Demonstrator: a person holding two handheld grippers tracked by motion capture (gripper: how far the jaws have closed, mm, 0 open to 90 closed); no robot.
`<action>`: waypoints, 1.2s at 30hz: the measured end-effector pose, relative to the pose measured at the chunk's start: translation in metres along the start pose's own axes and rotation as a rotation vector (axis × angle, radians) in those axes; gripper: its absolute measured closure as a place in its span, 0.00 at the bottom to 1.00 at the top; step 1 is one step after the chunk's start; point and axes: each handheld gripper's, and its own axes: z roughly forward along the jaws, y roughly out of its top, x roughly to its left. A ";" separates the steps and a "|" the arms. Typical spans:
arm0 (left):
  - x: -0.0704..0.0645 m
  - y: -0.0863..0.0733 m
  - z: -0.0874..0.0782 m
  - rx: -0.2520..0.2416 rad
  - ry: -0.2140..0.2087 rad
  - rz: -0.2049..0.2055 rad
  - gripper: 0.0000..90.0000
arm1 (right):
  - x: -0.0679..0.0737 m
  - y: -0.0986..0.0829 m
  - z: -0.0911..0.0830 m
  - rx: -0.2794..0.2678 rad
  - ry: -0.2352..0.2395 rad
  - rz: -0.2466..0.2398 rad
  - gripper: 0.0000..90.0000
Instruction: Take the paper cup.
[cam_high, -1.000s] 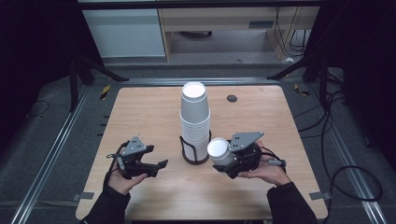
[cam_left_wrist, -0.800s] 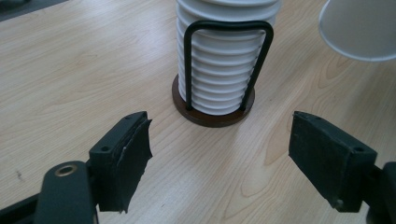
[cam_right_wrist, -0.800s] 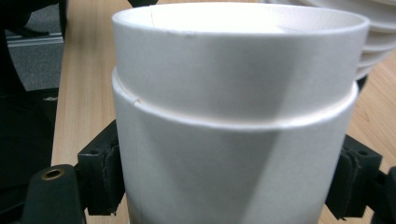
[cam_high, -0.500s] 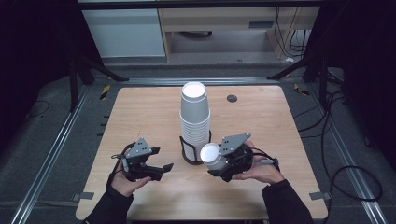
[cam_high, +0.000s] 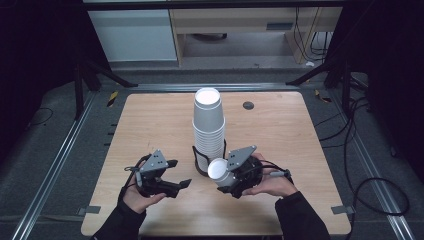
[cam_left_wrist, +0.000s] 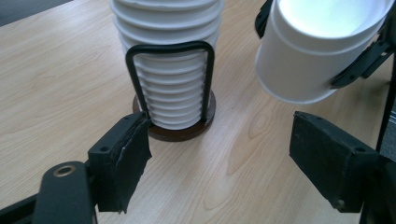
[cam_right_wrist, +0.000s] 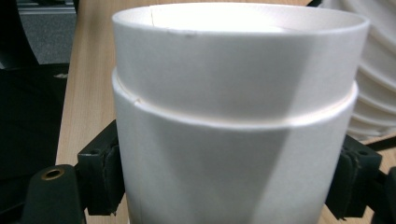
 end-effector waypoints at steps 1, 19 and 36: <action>-0.001 0.001 0.000 0.002 -0.002 0.002 0.22 | 0.000 0.001 0.002 0.005 0.003 -0.004 0.20; -0.011 0.006 0.005 0.000 -0.044 0.023 0.18 | 0.004 0.010 0.020 0.050 0.020 -0.025 0.20; -0.020 0.012 0.017 0.012 -0.099 0.027 0.17 | 0.009 0.020 0.031 0.078 0.029 -0.059 0.20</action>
